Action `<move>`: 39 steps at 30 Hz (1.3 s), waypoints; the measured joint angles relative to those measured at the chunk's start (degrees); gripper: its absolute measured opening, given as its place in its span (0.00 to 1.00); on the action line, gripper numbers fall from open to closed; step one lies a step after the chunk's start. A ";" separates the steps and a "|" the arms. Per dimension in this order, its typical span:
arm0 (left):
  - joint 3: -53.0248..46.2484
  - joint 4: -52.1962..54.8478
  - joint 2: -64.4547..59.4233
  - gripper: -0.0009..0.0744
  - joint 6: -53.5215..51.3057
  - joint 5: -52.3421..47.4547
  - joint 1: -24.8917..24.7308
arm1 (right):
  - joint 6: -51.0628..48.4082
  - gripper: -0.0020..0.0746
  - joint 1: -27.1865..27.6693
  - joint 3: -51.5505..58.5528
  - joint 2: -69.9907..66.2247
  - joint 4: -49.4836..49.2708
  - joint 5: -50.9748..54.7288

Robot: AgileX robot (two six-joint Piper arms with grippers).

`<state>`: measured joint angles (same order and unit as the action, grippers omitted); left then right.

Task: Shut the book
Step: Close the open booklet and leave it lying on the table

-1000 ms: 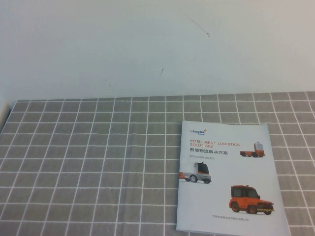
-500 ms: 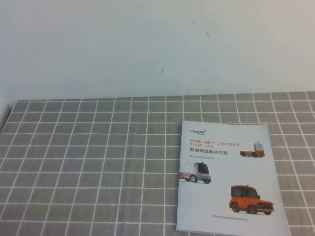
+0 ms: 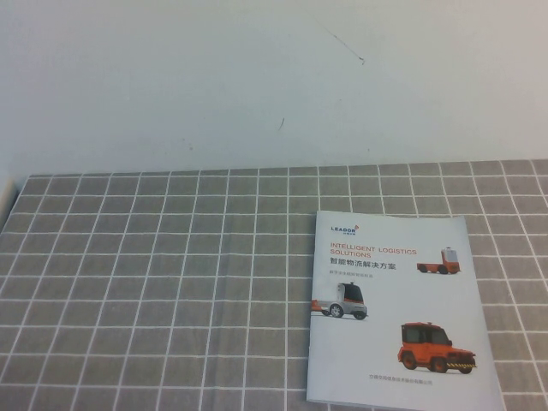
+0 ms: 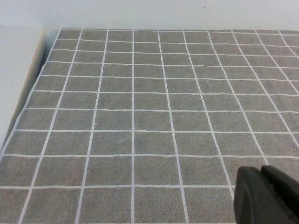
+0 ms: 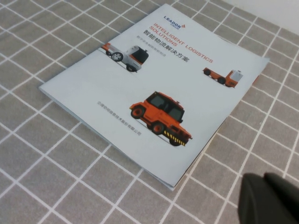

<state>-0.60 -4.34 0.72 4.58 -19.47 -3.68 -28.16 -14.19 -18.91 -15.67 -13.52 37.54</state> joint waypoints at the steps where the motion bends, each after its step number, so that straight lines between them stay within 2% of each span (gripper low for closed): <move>1: 0.00 0.02 0.00 0.01 0.00 0.00 0.00 | 0.00 0.02 0.00 0.73 0.56 0.00 -0.48; 7: 0.00 0.02 0.00 0.01 0.00 0.00 0.00 | 0.00 0.02 0.00 4.69 3.19 1.66 -6.36; 11: 0.00 0.02 0.10 0.01 0.00 0.00 0.00 | 0.65 0.02 0.66 7.66 7.09 6.72 -11.41; 16: 0.00 0.02 0.04 0.01 -0.13 0.00 0.00 | 6.26 0.02 2.94 10.84 13.30 12.01 -15.96; 21: 0.00 0.02 0.04 0.01 -0.45 0.00 0.00 | 16.05 0.02 6.68 14.63 16.34 16.43 -17.74; 26: 0.00 0.02 0.04 0.01 -0.45 0.00 -0.12 | 21.41 0.02 9.66 20.17 16.34 16.87 -18.51; 39: 0.00 0.02 0.04 0.01 -0.45 0.00 -0.11 | 22.44 0.02 10.35 20.07 16.34 17.09 -17.71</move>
<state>-0.60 -4.32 0.76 4.13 -19.47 -3.79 -5.72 -3.84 1.15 0.67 3.57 19.83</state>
